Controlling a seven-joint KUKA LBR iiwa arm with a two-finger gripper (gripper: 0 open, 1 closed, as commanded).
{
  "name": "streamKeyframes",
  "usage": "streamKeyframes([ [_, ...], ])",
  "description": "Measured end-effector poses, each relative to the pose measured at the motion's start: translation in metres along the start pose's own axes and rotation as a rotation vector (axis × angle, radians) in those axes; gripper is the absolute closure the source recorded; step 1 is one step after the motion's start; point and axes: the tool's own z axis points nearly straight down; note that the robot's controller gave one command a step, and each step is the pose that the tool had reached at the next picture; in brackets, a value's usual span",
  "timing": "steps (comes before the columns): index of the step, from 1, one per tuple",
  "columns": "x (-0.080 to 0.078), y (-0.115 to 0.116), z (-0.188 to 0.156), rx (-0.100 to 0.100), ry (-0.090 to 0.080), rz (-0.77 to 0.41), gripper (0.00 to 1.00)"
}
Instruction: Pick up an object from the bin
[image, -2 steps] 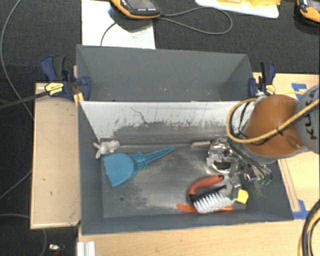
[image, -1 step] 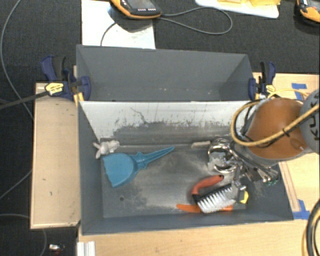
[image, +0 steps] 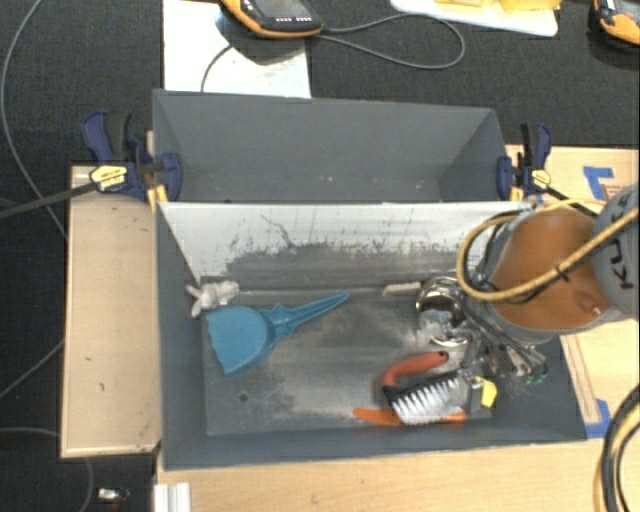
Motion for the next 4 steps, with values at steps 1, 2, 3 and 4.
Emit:
streamKeyframes([
  [1, -0.002, -0.003, -0.004, 0.001, -0.001, 0.036, 0.00],
  [2, 0.000, 0.000, -0.006, -0.001, -0.001, -0.191, 0.00],
  [3, 0.001, 0.004, -0.008, 0.000, -0.002, -0.107, 0.00],
  [4, -0.002, -0.001, -0.017, 0.001, -0.006, -0.175, 0.00],
])
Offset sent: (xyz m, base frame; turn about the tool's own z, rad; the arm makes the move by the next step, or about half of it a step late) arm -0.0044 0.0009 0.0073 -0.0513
